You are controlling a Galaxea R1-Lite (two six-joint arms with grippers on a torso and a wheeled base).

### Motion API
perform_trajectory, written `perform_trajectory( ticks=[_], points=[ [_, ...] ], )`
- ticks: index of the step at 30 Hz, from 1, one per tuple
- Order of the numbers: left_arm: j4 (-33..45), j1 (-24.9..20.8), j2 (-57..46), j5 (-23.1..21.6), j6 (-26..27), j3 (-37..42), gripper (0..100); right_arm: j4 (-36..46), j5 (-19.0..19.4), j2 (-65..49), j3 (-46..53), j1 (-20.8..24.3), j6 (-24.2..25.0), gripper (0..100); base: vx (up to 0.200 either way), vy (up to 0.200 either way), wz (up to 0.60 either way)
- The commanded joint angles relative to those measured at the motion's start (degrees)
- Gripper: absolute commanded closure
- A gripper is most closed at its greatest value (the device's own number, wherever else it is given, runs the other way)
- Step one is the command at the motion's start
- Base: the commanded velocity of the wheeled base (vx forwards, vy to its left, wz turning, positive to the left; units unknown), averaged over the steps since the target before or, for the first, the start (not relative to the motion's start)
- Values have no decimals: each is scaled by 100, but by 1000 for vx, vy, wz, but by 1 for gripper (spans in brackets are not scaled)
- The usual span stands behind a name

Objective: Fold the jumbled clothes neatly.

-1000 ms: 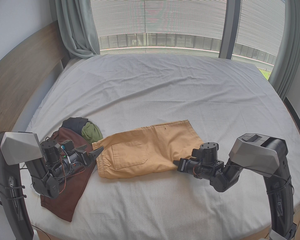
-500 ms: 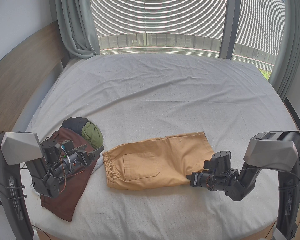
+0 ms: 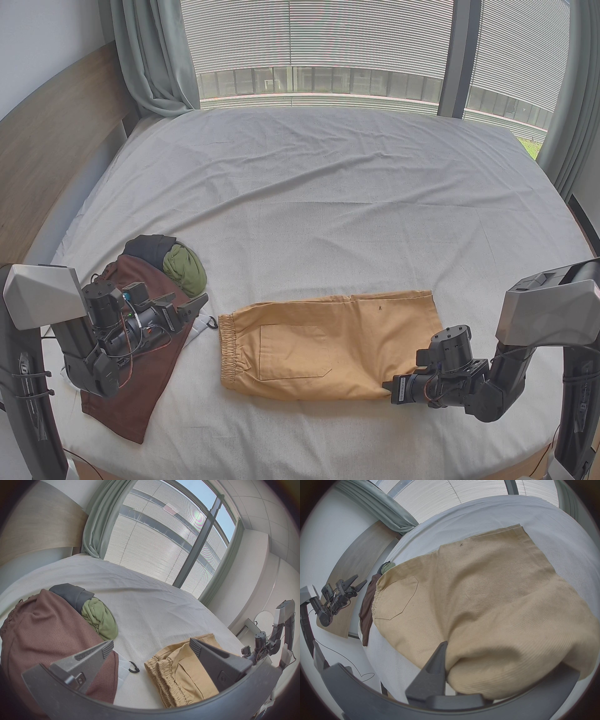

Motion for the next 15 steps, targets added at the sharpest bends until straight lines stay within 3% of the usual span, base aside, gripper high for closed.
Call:
perform_trajectory(
  ticks=[1, 9, 15],
  points=[
    [-1, -1, 67, -135, -37, 13, 0, 3, -1, -3, 28, 16, 8, 0, 0, 0, 0],
    [-1, -124, 128, -319, -424, 180, 0, 11, 8, -162, 388, 315, 34, 0, 0, 0, 0],
    [-1, -115, 190, -345, -424, 118, 0, 11, 17, -346, 669, 552, 34, 0, 0, 0, 0]
  ],
)
